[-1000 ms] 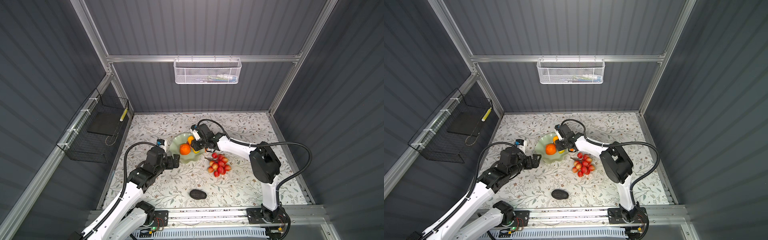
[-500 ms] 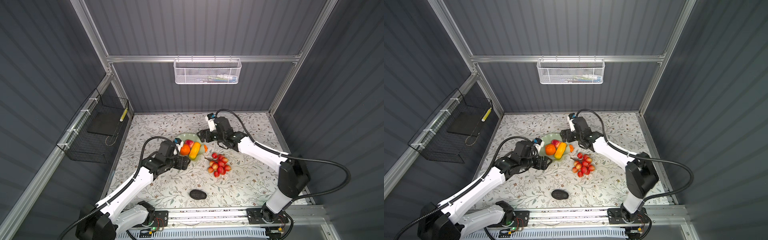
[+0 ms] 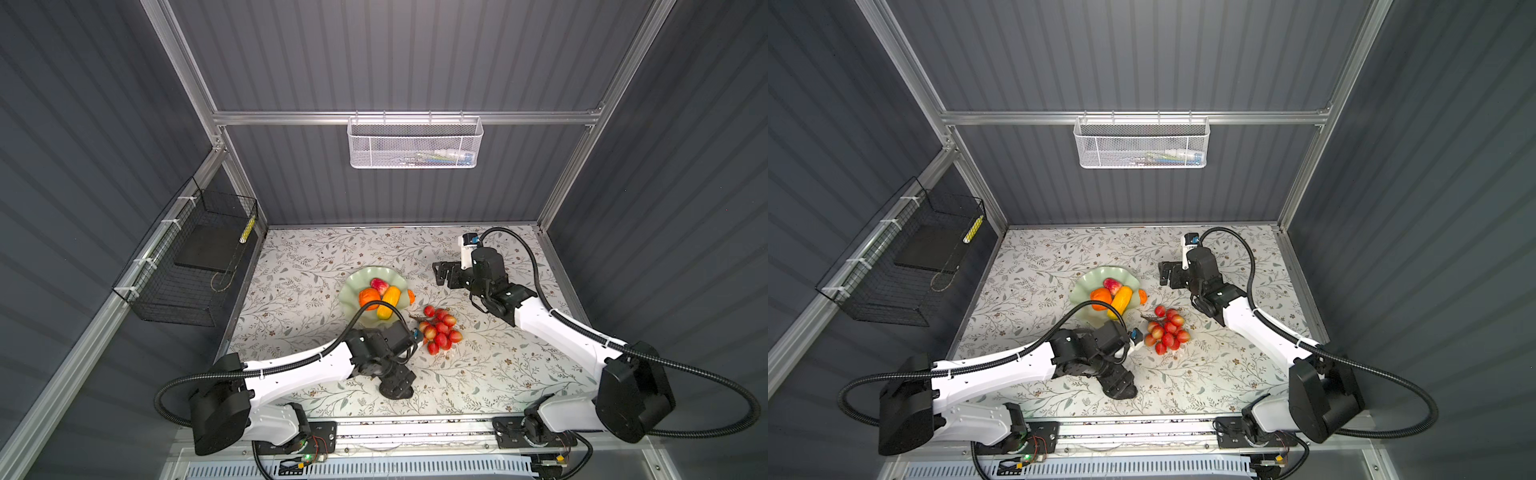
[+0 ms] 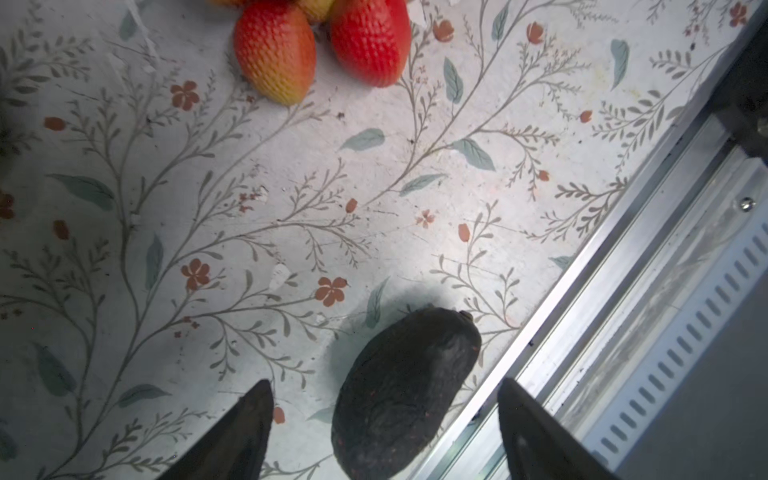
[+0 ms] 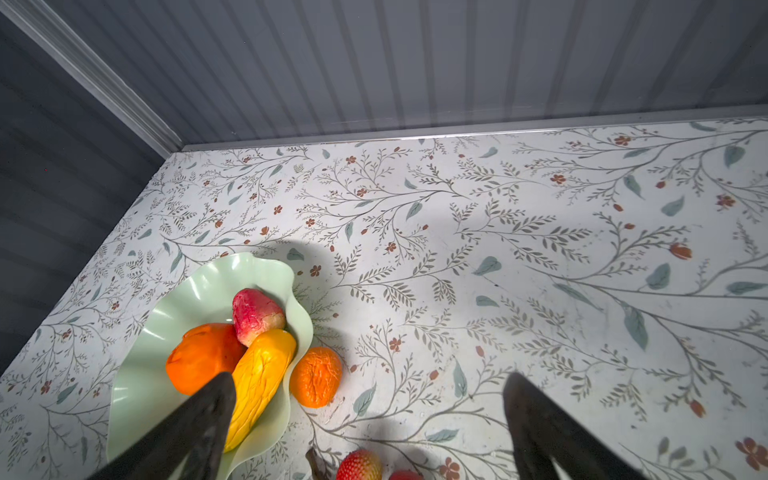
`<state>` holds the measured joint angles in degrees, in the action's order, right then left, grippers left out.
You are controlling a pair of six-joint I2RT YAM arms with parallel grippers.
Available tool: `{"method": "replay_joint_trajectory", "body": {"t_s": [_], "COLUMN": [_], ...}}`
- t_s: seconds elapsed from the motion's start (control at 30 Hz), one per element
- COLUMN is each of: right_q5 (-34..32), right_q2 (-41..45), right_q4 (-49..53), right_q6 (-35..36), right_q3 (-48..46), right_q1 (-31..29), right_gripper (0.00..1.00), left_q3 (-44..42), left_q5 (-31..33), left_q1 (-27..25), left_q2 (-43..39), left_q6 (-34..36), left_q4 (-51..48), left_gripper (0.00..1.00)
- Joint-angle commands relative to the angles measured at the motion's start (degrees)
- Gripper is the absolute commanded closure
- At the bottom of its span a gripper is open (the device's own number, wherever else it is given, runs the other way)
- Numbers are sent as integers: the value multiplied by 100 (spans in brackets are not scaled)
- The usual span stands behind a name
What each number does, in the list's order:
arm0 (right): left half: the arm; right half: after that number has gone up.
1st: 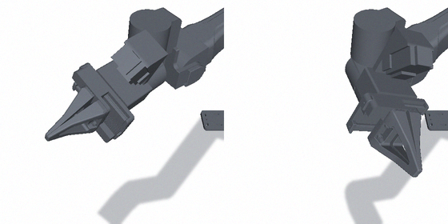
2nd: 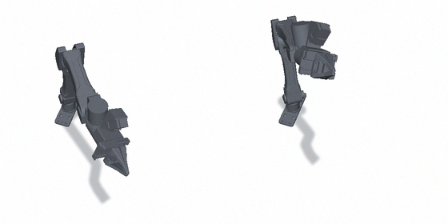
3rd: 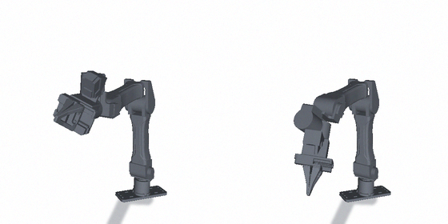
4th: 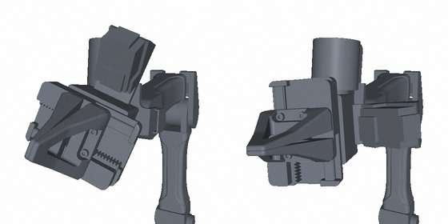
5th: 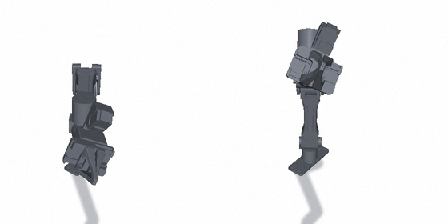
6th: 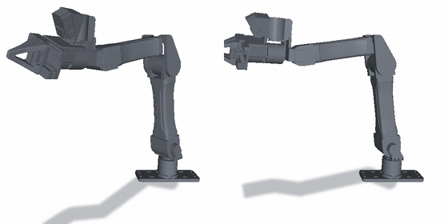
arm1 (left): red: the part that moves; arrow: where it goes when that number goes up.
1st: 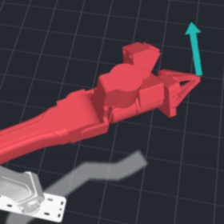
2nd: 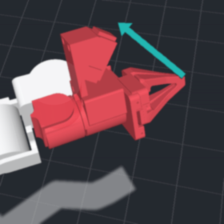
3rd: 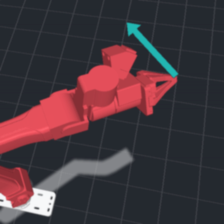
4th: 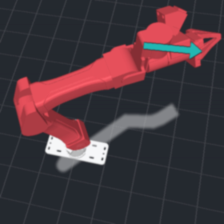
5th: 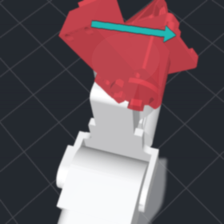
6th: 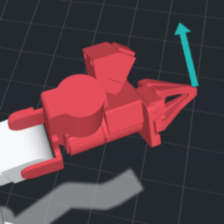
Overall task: Place and organize the fake fruits in the fruit bowl
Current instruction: 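Reach the left gripper to the dark avocado and grasp it, then carry the avocado with the left gripper and release it into the bowl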
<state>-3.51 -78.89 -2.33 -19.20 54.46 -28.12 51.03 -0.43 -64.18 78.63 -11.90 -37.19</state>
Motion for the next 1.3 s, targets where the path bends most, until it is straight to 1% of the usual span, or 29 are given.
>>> {"method": "replay_joint_trajectory", "body": {"t_s": [0.0, 0.23, 0.33, 0.37, 0.5, 0.57, 0.67, 0.7, 0.77, 0.87, 0.93, 1.1, 1.2, 1.27], "right_q5": [-69, -54, -80, -107, -150, -141, -100, -85, -61, -13, 14, 146, 249, 334], "right_q2": [137, 228, 293, 310, 317, 291, 254, 247, 209, 150, 112, 41, -17, -70], "right_q4": [-136, -154, -176, -190, -221, -225, -253, -255, -265, -234, -189, -44, 121, 246], "right_q6": [-92, -125, -137, -137, -162, -186, -229, -238, -242, -244, -220, -198, -141, -94], "right_q3": [-99, -161, -211, -231, -269, -272, -278, -269, -260, -227, -203, -146, -69, -15], "right_q1": [46, 110, 124, 131, 180, 192, 216, 222, 233, 255, 270, 313, 321, 327], "right_gripper": [1, 1, 1, 1, 1, 1, 1, 1, 1, 1, 1, 1, 1, 1], "left_q3": [213, 240, 214, 207, 263, 339, 555, 666, 877, 1108, 1331, 2077, 2394, 2491], "left_q5": [202, 157, 93, 95, 345, 611, 1101, 1280, 1411, 1361, 1418, 1202, 982, 862], "left_q1": [-145, -270, -270, -270, -270, -262, -213, -123, 206, 965, 1393, 2386, 2780, 2937], "left_q2": [353, 1165, 1242, 1242, 1141, 1004, 774, 683, 472, 146, 134, 942, 1509, 1789], "left_q6": [-186, -360, -362, -359, -370, -368, -296, -247, -67, 354, 692, 1158, 1219, 1190], "left_q4": [-348, -403, -369, -359, -398, -453, -605, -668, -674, -358, -64, 424, 629, 739], "left_gripper": [13, 11, 14, 19, 46, 53, 58, 59, 58, 57, 56, 56, 56, 56]}}
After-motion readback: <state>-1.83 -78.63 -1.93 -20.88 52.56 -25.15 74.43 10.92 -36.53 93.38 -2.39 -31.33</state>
